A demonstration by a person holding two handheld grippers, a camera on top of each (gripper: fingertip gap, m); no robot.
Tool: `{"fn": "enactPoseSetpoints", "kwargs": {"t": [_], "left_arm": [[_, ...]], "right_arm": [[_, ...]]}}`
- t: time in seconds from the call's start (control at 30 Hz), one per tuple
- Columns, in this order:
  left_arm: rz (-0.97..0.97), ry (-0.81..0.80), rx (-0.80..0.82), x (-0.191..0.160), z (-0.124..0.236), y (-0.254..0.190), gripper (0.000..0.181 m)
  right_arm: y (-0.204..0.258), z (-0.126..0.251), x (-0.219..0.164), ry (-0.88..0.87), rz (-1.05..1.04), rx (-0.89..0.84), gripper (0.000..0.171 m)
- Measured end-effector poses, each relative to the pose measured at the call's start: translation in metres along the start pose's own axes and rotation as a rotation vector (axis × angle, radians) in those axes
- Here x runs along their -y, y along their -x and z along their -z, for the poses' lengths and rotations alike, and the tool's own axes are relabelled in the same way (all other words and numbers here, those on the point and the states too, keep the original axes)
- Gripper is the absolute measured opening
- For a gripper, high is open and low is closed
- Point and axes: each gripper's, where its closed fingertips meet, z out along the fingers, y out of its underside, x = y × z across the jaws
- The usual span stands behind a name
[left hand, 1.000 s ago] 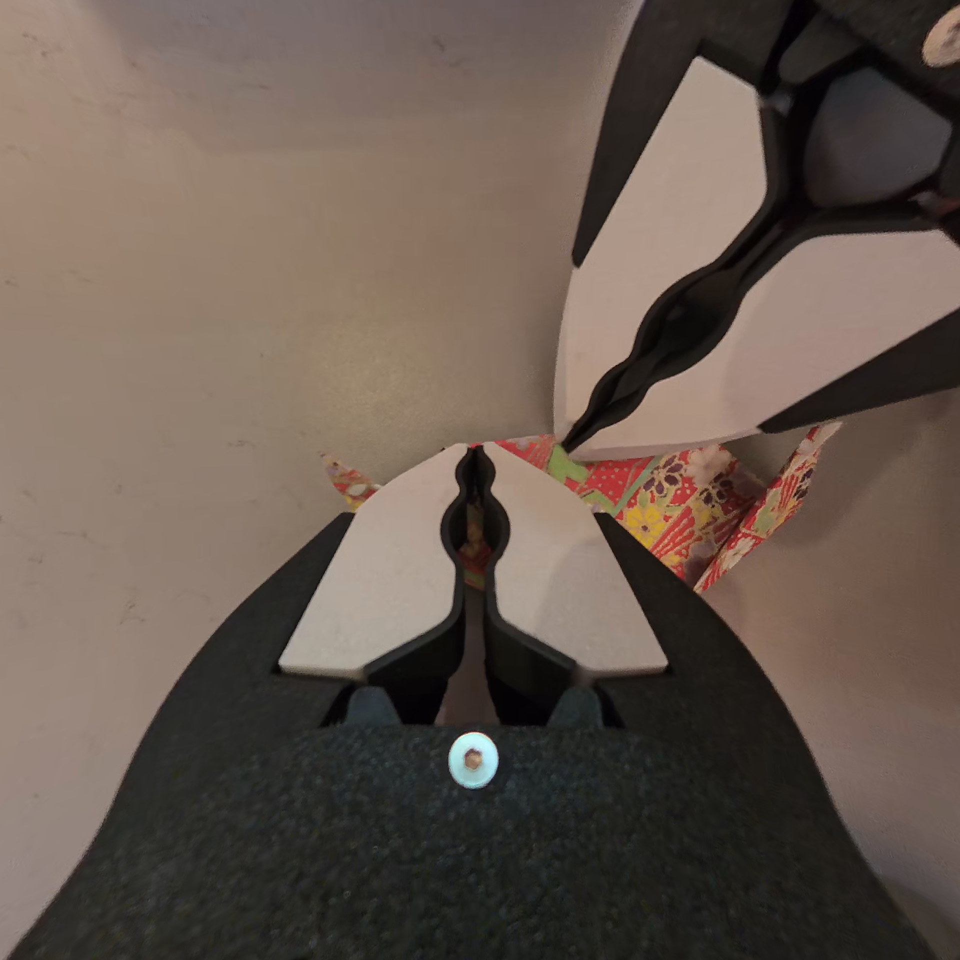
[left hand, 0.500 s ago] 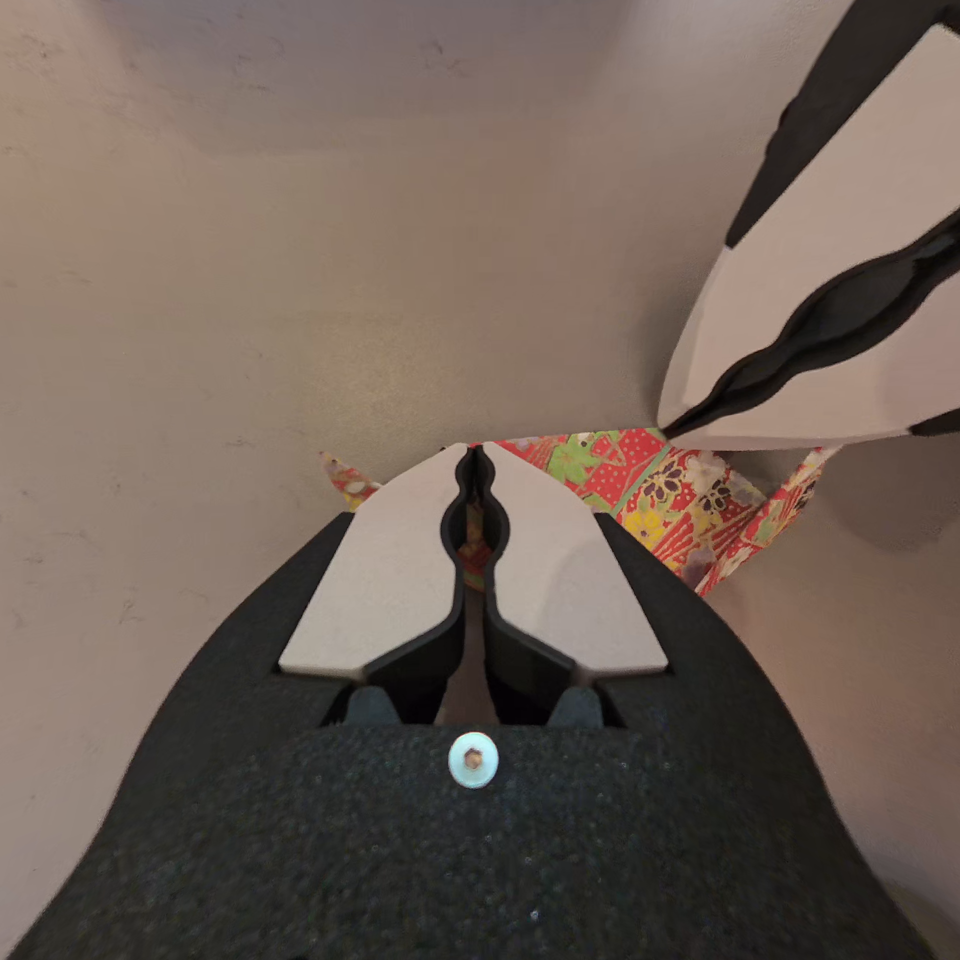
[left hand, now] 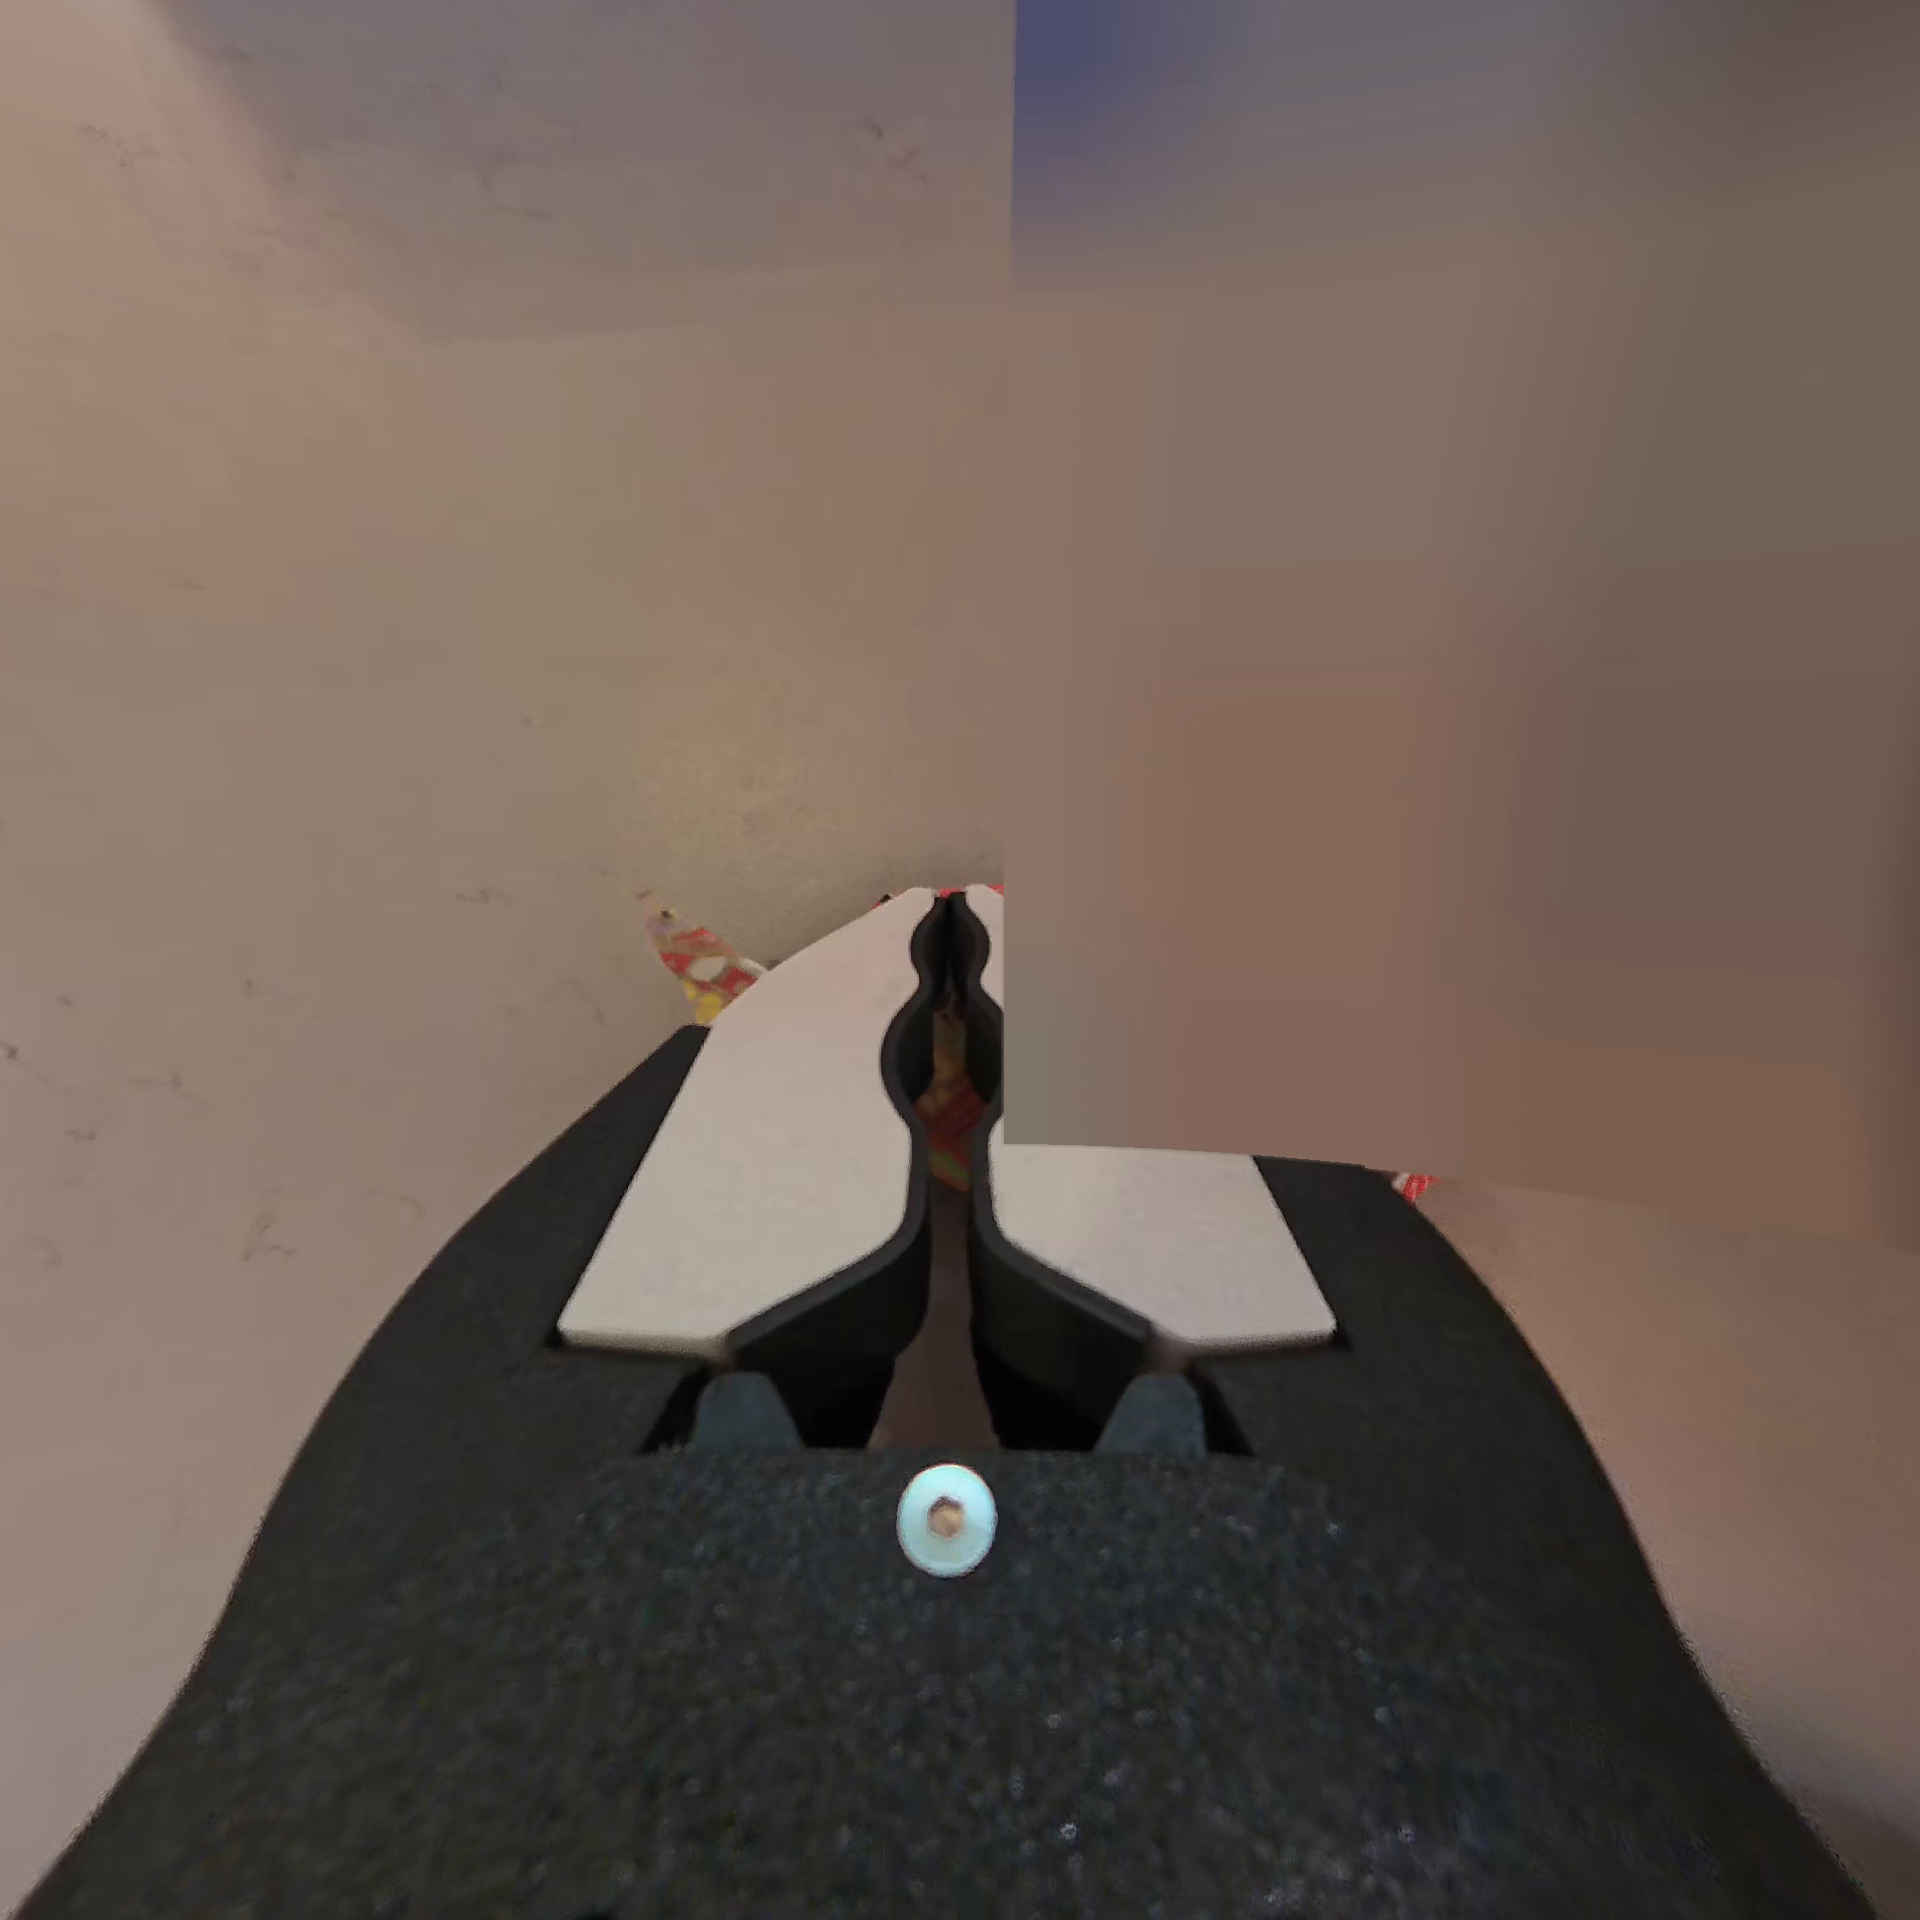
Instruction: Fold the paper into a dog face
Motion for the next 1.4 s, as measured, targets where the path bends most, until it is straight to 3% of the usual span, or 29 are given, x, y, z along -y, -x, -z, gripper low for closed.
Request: {"fn": "enactPoseSetpoints", "kwargs": {"t": [0.13, 0.33, 0.47, 0.57, 0.77, 0.97, 1.23, 1.4], "left_arm": [[0.004, 0.002, 0.004, 0.000, 0.000, 0.000, 0.000], [0.073, -0.048, 0.089, 0.003, 0.020, 0.005, 0.000], [0.114, -0.140, 0.020, 0.016, 0.039, -0.020, 0.000], [0.090, -0.064, 0.008, 0.009, 0.027, -0.033, 0.000], [0.096, 0.030, -0.011, -0.010, 0.011, -0.037, 0.000], [0.109, 0.003, -0.041, -0.012, 0.013, -0.039, 0.000], [0.101, 0.003, -0.038, -0.012, 0.013, -0.039, 0.000], [0.091, 0.009, -0.023, -0.012, 0.012, -0.039, 0.000]], "right_arm": [[0.003, -0.018, -0.022, 0.147, 0.010, 0.182, 0.000], [0.001, -0.023, -0.023, 0.139, -0.045, 0.192, 0.000], [0.001, -0.024, -0.023, 0.171, -0.082, 0.128, 0.000], [0.002, -0.026, -0.020, 0.192, -0.211, 0.074, 0.000], [0.012, -0.029, -0.014, 0.150, -0.289, 0.185, 0.000], [-0.024, -0.023, 0.000, 0.022, -0.179, 0.201, 0.000], [-0.026, -0.053, -0.002, 0.095, -0.023, 0.202, 0.000], [-0.045, -0.055, -0.005, 0.107, -0.039, 0.103, 0.000]]}}
